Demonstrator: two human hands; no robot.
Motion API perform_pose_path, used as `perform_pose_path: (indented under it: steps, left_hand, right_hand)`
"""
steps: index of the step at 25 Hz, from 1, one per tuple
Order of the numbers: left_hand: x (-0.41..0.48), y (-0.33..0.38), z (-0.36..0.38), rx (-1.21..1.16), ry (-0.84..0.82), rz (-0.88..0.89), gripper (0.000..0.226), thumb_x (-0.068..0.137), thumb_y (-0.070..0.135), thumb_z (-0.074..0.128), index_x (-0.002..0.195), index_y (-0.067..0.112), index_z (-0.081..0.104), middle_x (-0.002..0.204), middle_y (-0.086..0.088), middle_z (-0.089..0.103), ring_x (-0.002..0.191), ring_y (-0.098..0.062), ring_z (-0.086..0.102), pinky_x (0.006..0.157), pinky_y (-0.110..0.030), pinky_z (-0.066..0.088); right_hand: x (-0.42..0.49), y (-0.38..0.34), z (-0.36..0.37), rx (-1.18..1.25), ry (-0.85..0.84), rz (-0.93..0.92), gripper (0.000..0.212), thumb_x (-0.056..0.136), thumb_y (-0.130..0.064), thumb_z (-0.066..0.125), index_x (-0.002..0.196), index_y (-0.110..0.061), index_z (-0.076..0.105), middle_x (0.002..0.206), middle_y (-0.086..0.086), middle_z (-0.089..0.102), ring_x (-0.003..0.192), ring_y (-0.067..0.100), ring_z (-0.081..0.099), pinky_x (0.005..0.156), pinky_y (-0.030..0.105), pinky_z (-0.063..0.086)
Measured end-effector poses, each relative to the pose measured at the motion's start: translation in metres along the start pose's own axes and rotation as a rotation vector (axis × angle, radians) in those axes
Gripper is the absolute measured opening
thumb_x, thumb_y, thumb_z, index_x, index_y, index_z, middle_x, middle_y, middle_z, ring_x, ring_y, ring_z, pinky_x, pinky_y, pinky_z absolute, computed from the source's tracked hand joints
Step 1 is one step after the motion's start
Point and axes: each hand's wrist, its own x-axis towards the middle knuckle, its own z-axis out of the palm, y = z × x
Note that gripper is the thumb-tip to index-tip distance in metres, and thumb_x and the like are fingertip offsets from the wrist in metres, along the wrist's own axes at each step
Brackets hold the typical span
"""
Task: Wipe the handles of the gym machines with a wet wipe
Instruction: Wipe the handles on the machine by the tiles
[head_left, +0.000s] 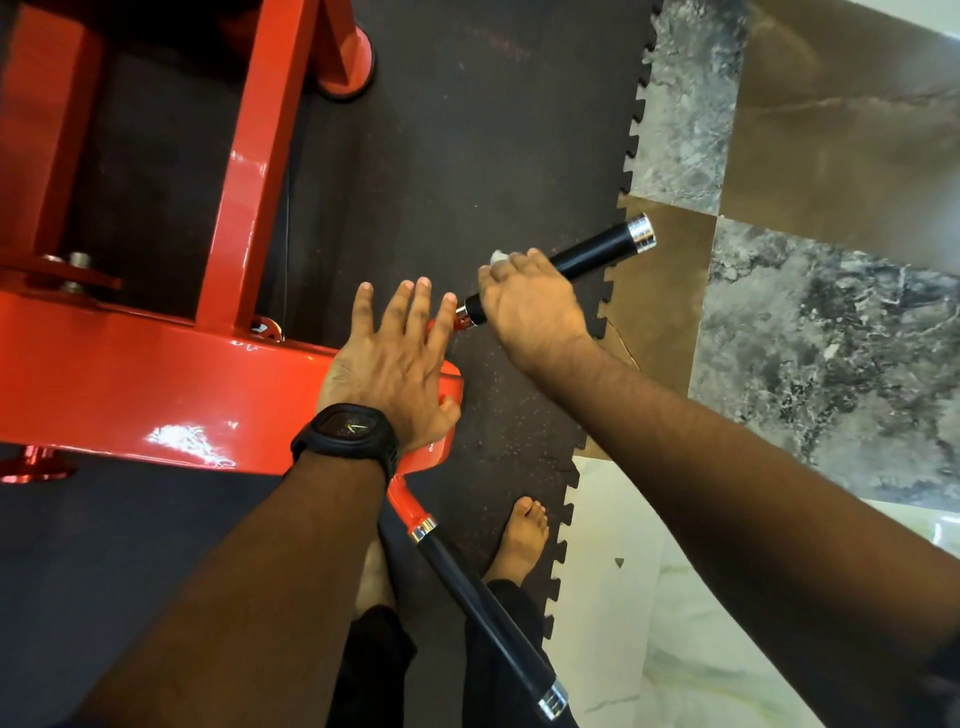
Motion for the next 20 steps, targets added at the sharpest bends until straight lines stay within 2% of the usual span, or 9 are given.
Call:
perform_pose_path:
  steps: [4, 5, 8, 10, 12, 14, 16, 18, 20]
  left_hand:
    - [-0.001, 0.001, -0.002, -0.003, -0.007, -0.002, 0.092, 0.092, 0.064, 0.020, 0.157, 0.010, -0.017, 0.166, -0.019, -0.009, 0.154, -0.032, -0.004, 0.120, -0.062, 0.003]
    - [-0.001, 0.001, -0.003, -0.001, -0.006, -0.005, 0.092, 0.092, 0.064, 0.020, 0.157, 0.010, -0.017, 0.166, -0.019, -0.009, 0.154, -0.032, -0.004, 0.120, -0.062, 0.003]
    - [0.000, -0.001, -0.003, 0.002, -0.020, 0.009, 0.094, 0.092, 0.066, 0.020, 0.156, 0.010, -0.018, 0.166, -0.019, -0.009, 0.154, -0.033, -0.004, 0.120, -0.062, 0.003]
    - [-0.002, -0.001, -0.002, -0.005, -0.020, 0.008, 0.094, 0.092, 0.066, 0.020, 0.156, 0.010, -0.018, 0.166, -0.019, -0.009, 0.154, -0.032, -0.004, 0.120, -0.062, 0.003]
    - [-0.002, 0.000, -0.003, -0.006, -0.008, 0.003, 0.094, 0.092, 0.066, 0.021, 0.157, 0.010, -0.017, 0.166, -0.019, -0.009, 0.154, -0.032, -0.003, 0.120, -0.062, 0.004]
    - [-0.002, -0.001, -0.002, -0.017, -0.009, -0.001, 0.094, 0.091, 0.066, 0.022, 0.157, 0.010, -0.016, 0.166, -0.018, -0.008, 0.154, -0.031, -0.002, 0.120, -0.062, 0.003]
    - [-0.001, -0.001, -0.002, -0.032, -0.014, 0.003, 0.095, 0.091, 0.065, 0.024, 0.157, 0.011, -0.015, 0.166, -0.018, -0.007, 0.155, -0.030, -0.002, 0.121, -0.061, 0.003]
    - [-0.002, 0.000, -0.003, -0.026, -0.014, 0.006, 0.095, 0.091, 0.065, 0.025, 0.157, 0.011, -0.016, 0.166, -0.017, -0.008, 0.155, -0.030, -0.003, 0.121, -0.061, 0.003]
    - [0.000, -0.001, -0.002, -0.012, -0.015, 0.008, 0.096, 0.091, 0.066, 0.025, 0.157, 0.010, -0.017, 0.166, -0.017, -0.009, 0.155, -0.029, -0.004, 0.121, -0.061, 0.003]
  right_hand:
    - [-0.011, -0.010, 0.006, -0.009, 0.049, -0.162, 0.049, 0.100, -0.014, 0.040, 0.147, 0.001, 0.037, 0.150, 0.024, 0.038, 0.141, 0.036, 0.036, 0.119, 0.044, 0.024]
    - [-0.009, -0.003, 0.005, -0.004, 0.056, -0.124, 0.048, 0.099, -0.013, 0.042, 0.146, 0.001, 0.039, 0.149, 0.023, 0.040, 0.139, 0.034, 0.038, 0.118, 0.043, 0.025]
    - [-0.013, 0.026, 0.010, 0.080, 0.116, 0.185, 0.051, 0.095, -0.010, 0.049, 0.144, 0.001, 0.040, 0.146, 0.020, 0.042, 0.138, 0.033, 0.037, 0.118, 0.041, 0.026]
    - [-0.029, 0.026, 0.018, 0.096, 0.161, 0.164, 0.058, 0.094, -0.006, 0.050, 0.149, 0.004, 0.032, 0.155, 0.024, 0.031, 0.147, 0.035, 0.025, 0.122, 0.041, 0.022]
    - [-0.043, 0.019, 0.030, 0.229, 0.254, 0.113, 0.061, 0.088, 0.005, 0.058, 0.145, 0.007, 0.039, 0.154, 0.026, 0.035, 0.146, 0.035, 0.031, 0.120, 0.040, 0.027]
    - [-0.044, 0.010, 0.042, 0.559, 0.551, 0.340, 0.050, 0.082, 0.012, 0.066, 0.130, 0.007, 0.058, 0.138, 0.022, 0.057, 0.128, 0.036, 0.054, 0.107, 0.038, 0.045]
    - [-0.039, -0.008, 0.035, 0.881, 0.764, 0.709, 0.033, 0.088, 0.005, 0.067, 0.121, 0.002, 0.066, 0.123, 0.014, 0.065, 0.109, 0.029, 0.062, 0.088, 0.031, 0.057]
    - [-0.026, -0.022, 0.013, 1.224, 0.786, 1.139, 0.029, 0.091, -0.004, 0.067, 0.120, -0.004, 0.066, 0.120, 0.009, 0.062, 0.105, 0.019, 0.060, 0.082, 0.025, 0.057]
    - [-0.012, -0.032, -0.004, 1.494, 0.698, 1.394, 0.028, 0.096, -0.010, 0.063, 0.123, -0.008, 0.063, 0.123, 0.006, 0.061, 0.108, 0.015, 0.060, 0.079, 0.019, 0.053]
